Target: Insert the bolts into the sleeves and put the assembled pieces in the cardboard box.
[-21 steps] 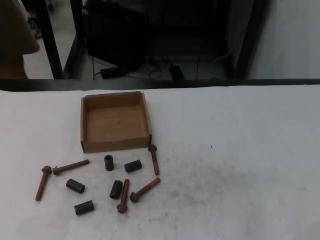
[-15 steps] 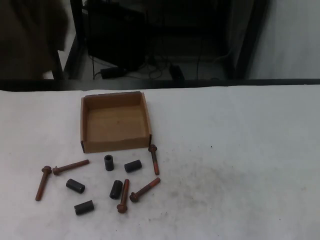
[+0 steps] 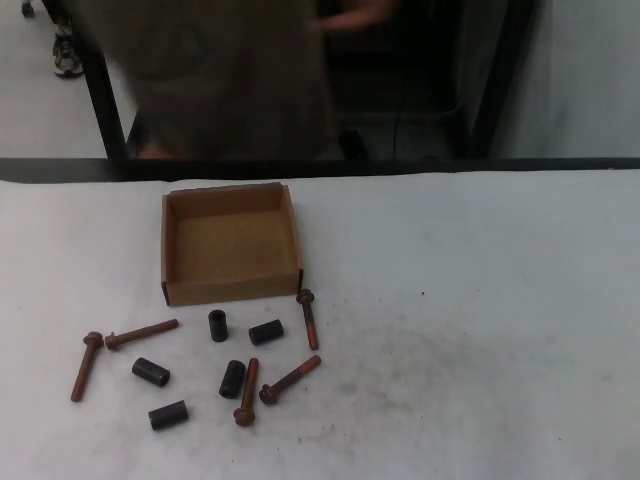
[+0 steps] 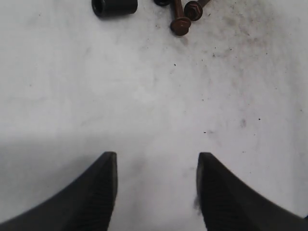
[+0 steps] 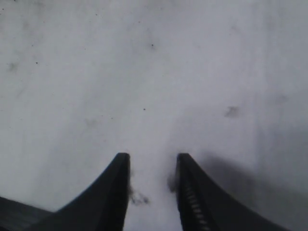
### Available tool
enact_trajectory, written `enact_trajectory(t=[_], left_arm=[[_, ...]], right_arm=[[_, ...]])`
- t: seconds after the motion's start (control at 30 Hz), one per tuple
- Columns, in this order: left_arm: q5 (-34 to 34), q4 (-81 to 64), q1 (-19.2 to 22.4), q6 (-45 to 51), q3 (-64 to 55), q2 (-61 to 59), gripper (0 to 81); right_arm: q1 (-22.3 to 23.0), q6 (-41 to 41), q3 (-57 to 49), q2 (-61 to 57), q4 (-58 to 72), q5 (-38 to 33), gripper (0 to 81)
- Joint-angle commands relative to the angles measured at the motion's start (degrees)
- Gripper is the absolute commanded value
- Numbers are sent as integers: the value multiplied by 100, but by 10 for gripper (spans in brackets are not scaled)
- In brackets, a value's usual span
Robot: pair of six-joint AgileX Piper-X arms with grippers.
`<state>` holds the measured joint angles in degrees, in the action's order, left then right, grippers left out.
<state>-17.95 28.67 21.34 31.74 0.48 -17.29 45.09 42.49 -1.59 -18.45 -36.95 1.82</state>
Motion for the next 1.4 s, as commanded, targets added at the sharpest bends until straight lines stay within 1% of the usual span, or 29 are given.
enact_trajectory(t=[0.0,0.07,0.13,0.2,0.27,0.33,0.43,0.57,0.67,0.77,0.97,1.17,1.37], left_arm=[[-11,-87,-10,106,-48,-6,477],[-15,-203,-10,419,-48,-6,477],[-168,-477,-10,744,-48,-6,477],[-369,-999,-10,865,-48,-17,477],[-389,-1538,-10,851,-48,-16,477],[-146,-1998,-10,836,-48,-16,467],[306,-2035,-10,587,-48,-16,458],[380,-2037,-10,260,-213,-16,458],[543,-1926,-10,252,-346,-16,458],[766,-1668,-10,252,-495,-16,458],[765,-1387,-10,237,-555,-16,458],[745,-1121,-10,237,-555,-16,458],[675,-1112,-10,237,-555,-16,458]], right_arm=[[9,-2,7,35,39,-6,315],[9,38,7,35,84,-120,315],[9,432,-24,35,236,-361,315],[9,675,-86,35,463,-486,315],[9,687,-234,35,586,-464,315],[-6,687,-403,-2,597,-427,315],[-5,687,-717,-214,599,-426,315],[-5,516,-1163,-842,599,-483,315],[-5,283,-1585,-1631,599,-641,315],[-5,-135,-2138,-2565,599,-733,315],[-33,-1213,-3685,-4778,509,-688,315],[-465,-1867,-5635,-6835,-98,-686,315],[-880,-2366,-7409,-8351,-678,-686,315]])
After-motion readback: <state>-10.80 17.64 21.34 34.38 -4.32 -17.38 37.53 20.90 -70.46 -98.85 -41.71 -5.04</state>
